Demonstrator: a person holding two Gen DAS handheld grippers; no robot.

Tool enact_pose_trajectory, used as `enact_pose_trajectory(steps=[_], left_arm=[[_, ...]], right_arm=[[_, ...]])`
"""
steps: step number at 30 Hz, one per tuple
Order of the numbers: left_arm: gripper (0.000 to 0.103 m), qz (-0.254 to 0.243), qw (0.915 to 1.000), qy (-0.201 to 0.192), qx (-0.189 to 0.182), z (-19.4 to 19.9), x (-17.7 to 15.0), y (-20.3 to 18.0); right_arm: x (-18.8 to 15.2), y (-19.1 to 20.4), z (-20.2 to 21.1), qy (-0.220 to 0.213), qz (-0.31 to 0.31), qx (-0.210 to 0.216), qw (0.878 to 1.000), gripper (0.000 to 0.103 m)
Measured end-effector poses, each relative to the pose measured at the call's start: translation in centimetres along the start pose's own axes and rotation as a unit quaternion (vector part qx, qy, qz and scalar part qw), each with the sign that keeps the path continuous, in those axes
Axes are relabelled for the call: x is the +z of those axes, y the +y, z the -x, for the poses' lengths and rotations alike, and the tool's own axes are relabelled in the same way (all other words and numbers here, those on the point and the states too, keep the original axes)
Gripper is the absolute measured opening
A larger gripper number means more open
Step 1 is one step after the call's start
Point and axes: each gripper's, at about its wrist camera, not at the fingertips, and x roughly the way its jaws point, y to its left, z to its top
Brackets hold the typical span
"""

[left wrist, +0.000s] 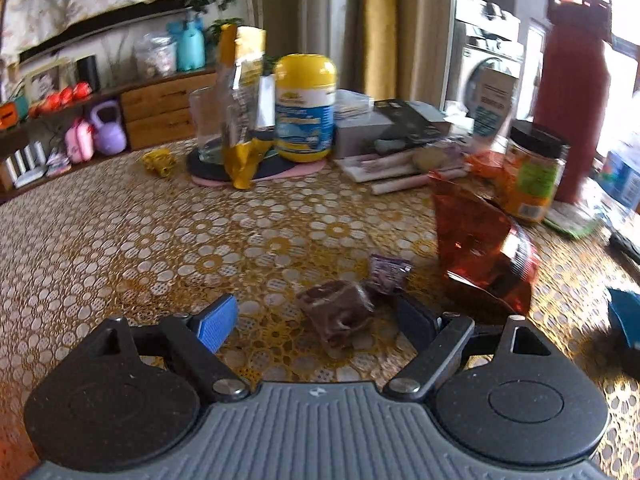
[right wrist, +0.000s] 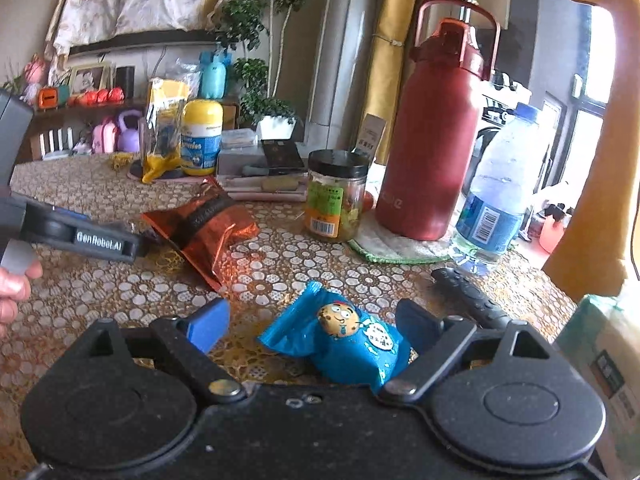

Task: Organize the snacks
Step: 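Grasp the brown square packet with the left tool while the right tool grasps the blue wrapper, then carry the brown packet and blue wrapper with both tools over the box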

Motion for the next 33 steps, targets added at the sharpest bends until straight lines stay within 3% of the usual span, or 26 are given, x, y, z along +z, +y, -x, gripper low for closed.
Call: enact_pose_trajectory(steps=[4, 7, 9, 11, 19, 21, 25, 33], left_arm=[[0.083, 0.016, 0.9999, -0.001, 0.004, -0.1, 0.1, 0.5], [0.063, 0.012, 0.9999, -0.007, -0.003, 0.1, 0.0, 0.5], [0.058, 0.009, 0.9999, -0.008, -0.007, 0.2, 0.1, 0.4], [0.040, 0.008, 0.9998, -0.011, -0.016, 0.3, 0.0, 0.3], [0.039, -0.012, 0.9989, -0.033, -0.030, 2.4, -0.3, 0.1], [0.039, -0.016, 0.9985, -0.040, -0.033, 3.4, -0.2, 0.0], [0.039, -0.026, 0.9978, -0.050, -0.035, 5.5, -0.4, 0.0], [0.039, -0.030, 0.9972, -0.057, -0.037, 9.7, -1.5, 0.7]], right_arm=[[-0.2, -0.2, -0.4, 0.004, -0.002, 0.004, 1.000, 0.090], [-0.4, -0.4, -0.7, 0.007, -0.002, 0.004, 1.000, 0.090], [-0.4, -0.5, -1.0, 0.008, -0.001, 0.011, 1.000, 0.090], [-0.5, -0.4, -1.1, 0.008, 0.002, 0.013, 1.000, 0.096], [-0.5, -0.5, -2.0, 0.017, 0.008, 0.028, 0.999, 0.096], [-0.5, -0.6, -2.0, 0.020, 0.004, 0.029, 0.999, 0.092], [-0.6, -1.1, -1.8, 0.017, -0.006, 0.015, 1.000, 0.068], [-1.0, -1.6, -1.1, 0.008, -0.018, 0.006, 1.000, 0.052]])
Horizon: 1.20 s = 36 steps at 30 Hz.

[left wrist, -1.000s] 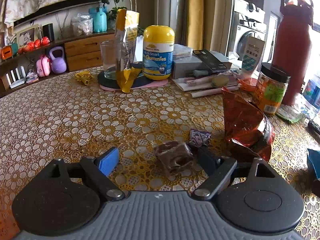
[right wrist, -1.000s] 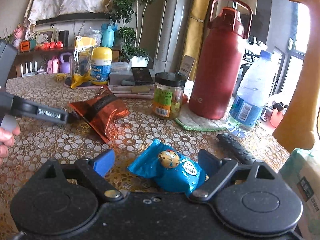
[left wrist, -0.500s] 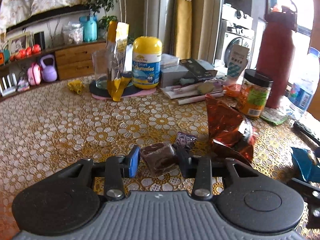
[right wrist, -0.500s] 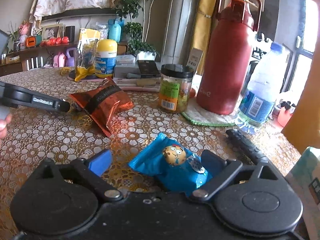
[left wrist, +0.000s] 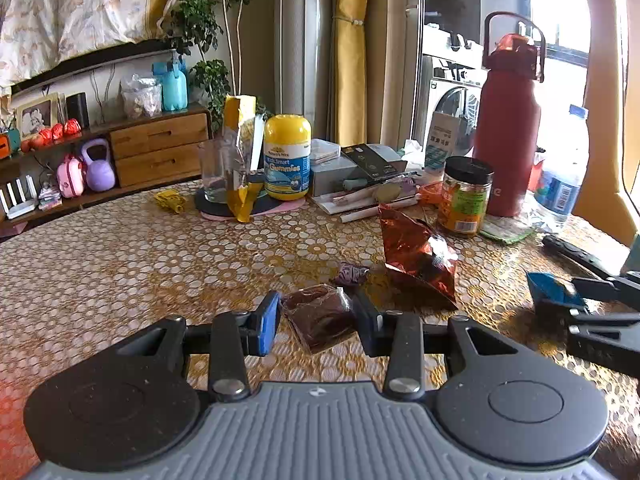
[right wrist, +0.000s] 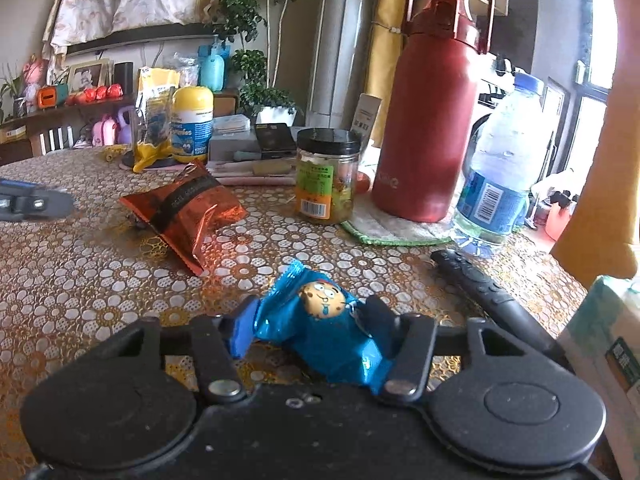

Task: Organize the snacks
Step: 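Carry the brown packet and blue wrapper with both tools over the box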

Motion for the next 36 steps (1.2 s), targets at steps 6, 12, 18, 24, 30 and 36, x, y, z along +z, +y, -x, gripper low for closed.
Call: enact_pose_trajectory(steps=[6, 12, 18, 24, 30, 36], left_arm=[[0.039, 0.011, 0.9999, -0.011, -0.001, 4.0, -0.5, 0.9], [0.039, 0.021, 0.9995, -0.025, 0.005, 8.5, -1.4, 2.3], [0.039, 0.032, 0.9990, -0.018, 0.026, 12.0, -3.8, 3.9], [0.039, 0.048, 0.9979, -0.018, 0.039, 15.5, -5.9, 5.3], [0.039, 0.056, 0.9972, -0.026, 0.042, 18.2, -7.0, 5.9], [0.039, 0.060, 0.9965, -0.040, 0.043, 20.7, -7.7, 6.1]], right_arm=[[-0.5, 0.2, 1.0, -0.003, -0.011, -0.005, 1.000, 0.041], [-1.0, 1.8, 3.8, -0.004, -0.040, 0.028, 0.999, 0.040], [-1.6, 5.0, 7.3, -0.008, -0.052, 0.056, 0.997, 0.040], [-2.3, 7.5, 9.7, -0.005, -0.056, 0.075, 0.996, 0.040], [-2.6, 9.2, 12.9, -0.013, -0.059, 0.084, 0.995, 0.041], [-2.3, 10.1, 16.0, -0.031, -0.067, 0.099, 0.992, 0.041]])
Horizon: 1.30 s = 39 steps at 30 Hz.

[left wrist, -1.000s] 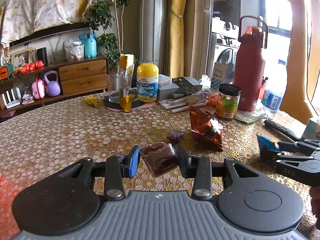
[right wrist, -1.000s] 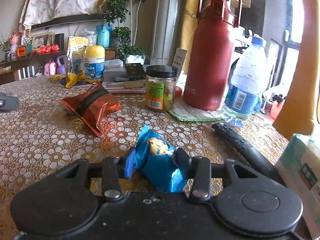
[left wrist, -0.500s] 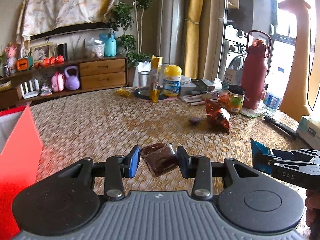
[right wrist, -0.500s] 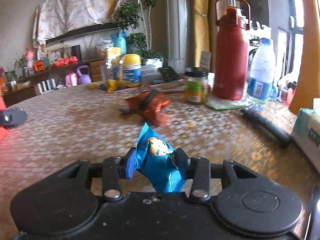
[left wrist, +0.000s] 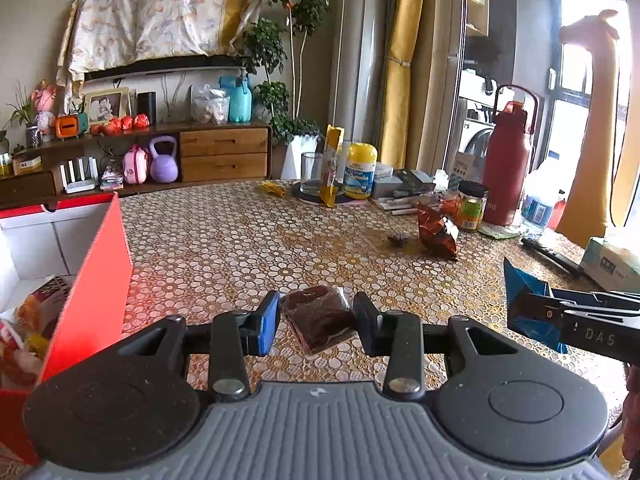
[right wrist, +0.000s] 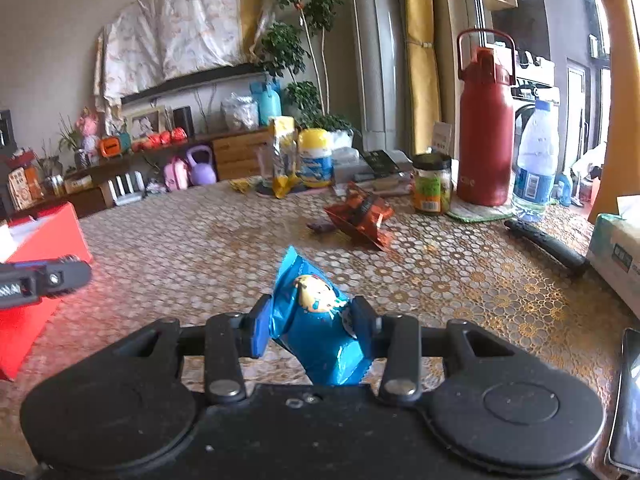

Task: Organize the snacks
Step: 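Carry the brown packet and blue wrapper with both tools over the box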

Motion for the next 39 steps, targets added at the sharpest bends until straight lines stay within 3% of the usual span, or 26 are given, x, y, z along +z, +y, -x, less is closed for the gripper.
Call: enact_pose_trajectory(steps=[9, 24, 39], left_arm=[[0.039, 0.005, 0.9998, -0.017, 0.009, 3.1, -0.4, 1.3], [0.039, 0.027, 0.9971, -0.049, 0.052, 7.2, 0.1, 6.2], [0.039, 0.027, 0.9881, -0.062, 0.138, 8.3, 3.2, 16.5]], right_arm=[[0.7, 3.6, 2.7, -0.021, 0.016, 0.039, 0.999, 0.041], [1.5, 10.9, 3.7, -0.029, 0.065, 0.104, 0.992, 0.041], [5.9, 21.7, 1.4, -0.036, 0.107, 0.242, 0.964, 0.041]])
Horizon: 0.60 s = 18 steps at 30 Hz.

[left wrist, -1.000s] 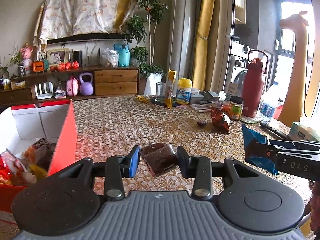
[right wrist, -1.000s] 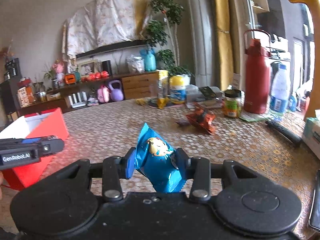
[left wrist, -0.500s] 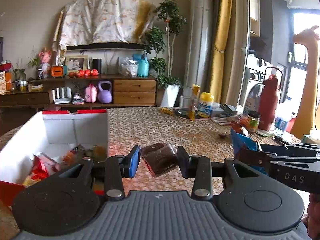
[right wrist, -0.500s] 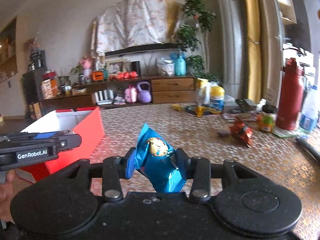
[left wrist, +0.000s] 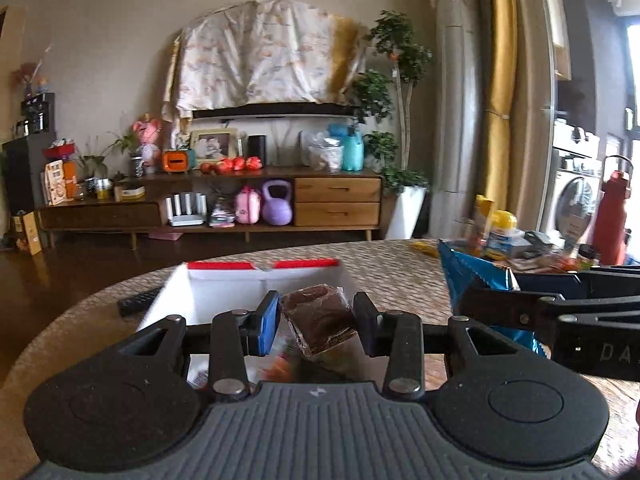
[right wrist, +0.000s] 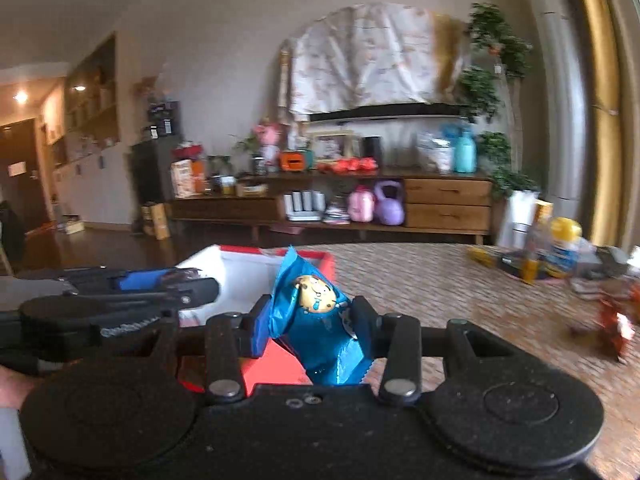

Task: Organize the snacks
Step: 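Carry the brown packet and blue wrapper with both tools over the box, then open both tools to drop the brown packet and blue wrapper into the box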

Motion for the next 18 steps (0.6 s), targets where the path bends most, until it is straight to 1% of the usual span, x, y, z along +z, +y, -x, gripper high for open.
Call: enact_pose_trajectory(steps=[5, 8, 12, 15, 18], left_arm=[[0.039, 0.002, 0.9995, 0.022, 0.021, -3.0, 1.2, 3.1], [0.039, -0.002, 0.9990, 0.038, 0.025, -5.0, 1.7, 4.3], [0.039, 0.003, 0.9973, 0.067, 0.028, -7.6, 2.0, 6.0], [0.039, 0.007, 0.9957, 0.089, 0.024, -9.5, 2.0, 6.9], [0.040, 0.019, 0.9935, 0.111, 0.020, -10.7, 1.7, 7.5]], right_arm=[[2.4, 2.4, -4.6, 0.009, 0.008, 0.034, 0.999, 0.041], [3.3, 3.5, -7.4, 0.022, 0.013, 0.044, 0.999, 0.041], [3.7, 4.1, -10.6, 0.042, 0.011, 0.048, 0.998, 0.041], [3.4, 3.9, -12.4, 0.058, -0.003, 0.051, 0.997, 0.041], [2.9, 3.8, -14.0, 0.075, -0.010, 0.047, 0.996, 0.041]])
